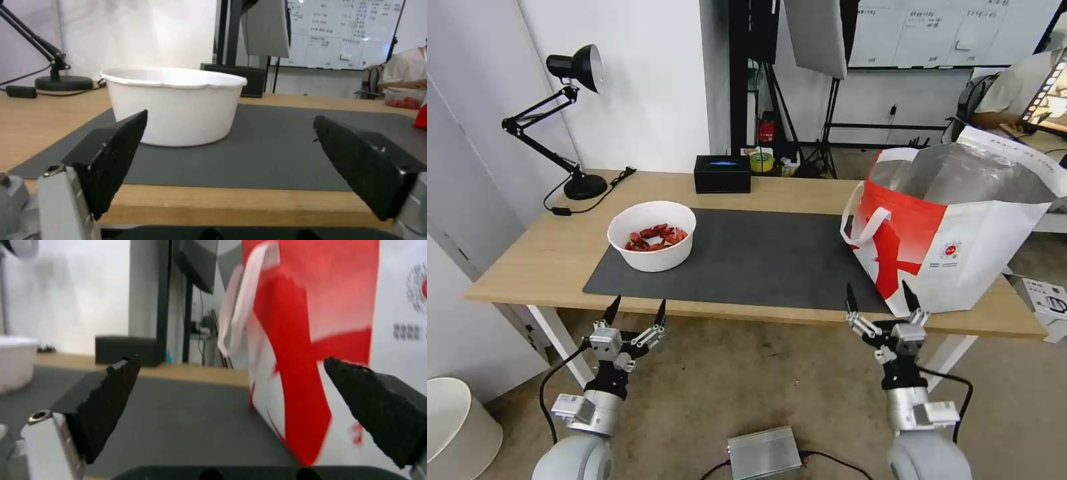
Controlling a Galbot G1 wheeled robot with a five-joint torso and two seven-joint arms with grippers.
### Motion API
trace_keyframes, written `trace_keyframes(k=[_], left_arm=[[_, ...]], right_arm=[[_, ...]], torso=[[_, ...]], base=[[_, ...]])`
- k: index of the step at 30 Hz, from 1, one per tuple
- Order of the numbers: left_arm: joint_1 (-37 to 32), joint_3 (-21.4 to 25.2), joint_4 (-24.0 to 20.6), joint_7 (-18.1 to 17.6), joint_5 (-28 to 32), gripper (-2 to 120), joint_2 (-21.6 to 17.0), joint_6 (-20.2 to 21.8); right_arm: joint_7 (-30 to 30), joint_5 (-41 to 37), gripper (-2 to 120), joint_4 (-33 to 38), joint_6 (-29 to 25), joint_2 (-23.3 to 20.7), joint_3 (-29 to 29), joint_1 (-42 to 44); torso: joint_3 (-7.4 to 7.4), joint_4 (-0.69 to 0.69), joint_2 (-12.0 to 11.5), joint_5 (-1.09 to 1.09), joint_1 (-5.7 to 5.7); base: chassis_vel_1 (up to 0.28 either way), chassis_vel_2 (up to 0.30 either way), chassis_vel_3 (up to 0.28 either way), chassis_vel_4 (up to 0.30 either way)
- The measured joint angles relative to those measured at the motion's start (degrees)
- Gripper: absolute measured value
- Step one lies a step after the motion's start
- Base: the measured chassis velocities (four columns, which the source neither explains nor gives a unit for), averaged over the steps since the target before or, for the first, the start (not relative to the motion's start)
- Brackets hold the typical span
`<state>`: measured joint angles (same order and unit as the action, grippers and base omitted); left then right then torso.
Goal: Pick up the trash from the table and place it into the takeout bag.
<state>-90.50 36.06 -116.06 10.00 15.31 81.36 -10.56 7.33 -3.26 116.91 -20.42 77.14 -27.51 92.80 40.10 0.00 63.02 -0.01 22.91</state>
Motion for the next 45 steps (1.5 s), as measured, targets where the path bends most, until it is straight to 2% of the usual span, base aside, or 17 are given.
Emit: trace_keyframes(k=[13,29,38,45], left_arm=[[-0.4,0.3,-0.9,0.0,0.0,100,-0.2,0.1],[0.1,0.4,-1.3,0.0,0.8,100,-1.2,1.3],[2.4,-1.2,-1.4,-2.6,5.5,100,-4.4,4.3],[7.2,-2.2,-0.3,-6.7,15.6,100,-10.2,9.5]], right_arm=[[0.3,-0.5,100,3.7,5.8,0.5,2.7,3.4],[0.5,0.1,100,3.4,6.2,-0.4,2.3,2.8],[0.6,0.2,100,3.3,6.1,-0.4,2.3,2.8],[0.6,0.2,100,3.3,6.1,-0.4,2.3,2.7]], torso=[[0.00,0.00,0.0,0.01,0.00],[0.00,0.00,0.0,0.01,0.01],[0.00,0.00,0.0,0.01,0.01],[0.00,0.00,0.0,0.01,0.01]], base=[[0.000,0.000,0.000,0.000],[0.000,0.000,0.000,0.000],[0.000,0.000,0.000,0.000],[0.000,0.000,0.000,0.000]])
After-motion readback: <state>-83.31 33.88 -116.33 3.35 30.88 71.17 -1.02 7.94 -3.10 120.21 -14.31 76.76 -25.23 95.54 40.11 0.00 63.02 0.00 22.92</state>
